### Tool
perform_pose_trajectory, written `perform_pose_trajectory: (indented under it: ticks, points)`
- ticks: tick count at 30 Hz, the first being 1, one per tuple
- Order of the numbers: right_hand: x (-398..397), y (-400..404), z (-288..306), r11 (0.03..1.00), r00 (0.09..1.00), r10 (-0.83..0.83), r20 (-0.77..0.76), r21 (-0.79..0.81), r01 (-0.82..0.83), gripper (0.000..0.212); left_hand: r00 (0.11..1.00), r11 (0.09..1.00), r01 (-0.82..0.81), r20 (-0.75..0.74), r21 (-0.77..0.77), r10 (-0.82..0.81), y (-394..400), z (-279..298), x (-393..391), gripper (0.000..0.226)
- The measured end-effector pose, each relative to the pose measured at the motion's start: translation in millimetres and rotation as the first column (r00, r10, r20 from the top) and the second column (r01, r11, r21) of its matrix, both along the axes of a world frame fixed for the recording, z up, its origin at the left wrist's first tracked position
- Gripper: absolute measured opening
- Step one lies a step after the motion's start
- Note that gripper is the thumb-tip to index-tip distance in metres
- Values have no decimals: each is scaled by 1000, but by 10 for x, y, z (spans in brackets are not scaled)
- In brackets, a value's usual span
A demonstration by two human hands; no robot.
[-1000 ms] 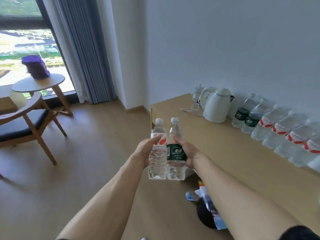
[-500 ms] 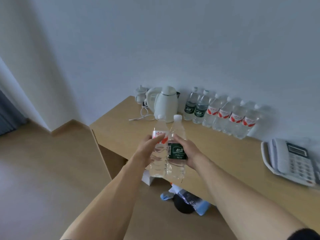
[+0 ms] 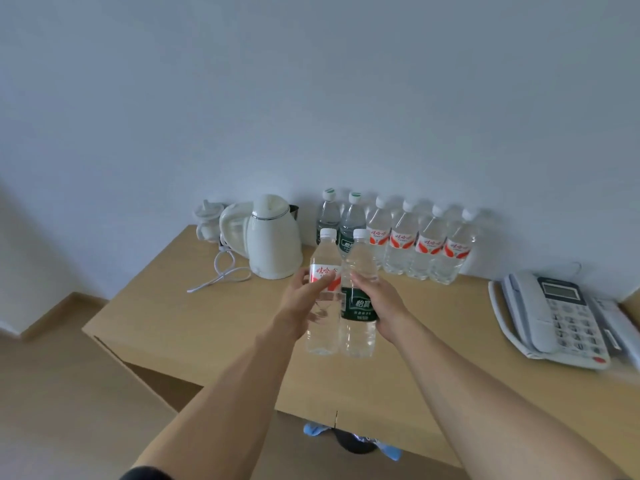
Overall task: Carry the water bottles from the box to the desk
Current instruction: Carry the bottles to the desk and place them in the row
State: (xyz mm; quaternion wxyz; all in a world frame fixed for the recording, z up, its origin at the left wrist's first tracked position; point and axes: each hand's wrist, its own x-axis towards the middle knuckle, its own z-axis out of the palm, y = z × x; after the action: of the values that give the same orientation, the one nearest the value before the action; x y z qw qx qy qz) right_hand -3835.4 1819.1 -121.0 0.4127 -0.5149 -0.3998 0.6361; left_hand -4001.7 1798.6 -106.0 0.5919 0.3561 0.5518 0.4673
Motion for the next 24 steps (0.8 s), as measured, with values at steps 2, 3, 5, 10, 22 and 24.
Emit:
perform_pose_trajectory:
  ticks: [2,3,5,10,22,24]
  points:
    - [10,169,-43,1000,1000,-21,4,20,21,65,1000,1000,-3,-5,22,3,149,-44,7,49]
    - [11,242,-65,999,999,-34,2,16,34,62,1000,999,-8,-4,37,9,213,-55,1,52]
    - [5,357,-92,999,999,-34,20,9,34,59,1000,999,-13,-21,44,14,333,-80,-49,57]
    - [13,543,-100,998,993,-13,115,68,5,48,994,996,58,-96,68,-51,579,-132,-214,52]
    - [-114,864,-62,976,911,0,412,199,-90,69,906,953,280,-360,117,-222,1081,-140,-604,60]
    - [-125,878,-58,973,890,-15,457,213,-93,71,895,946,300,-380,126,-234,1160,-132,-608,63]
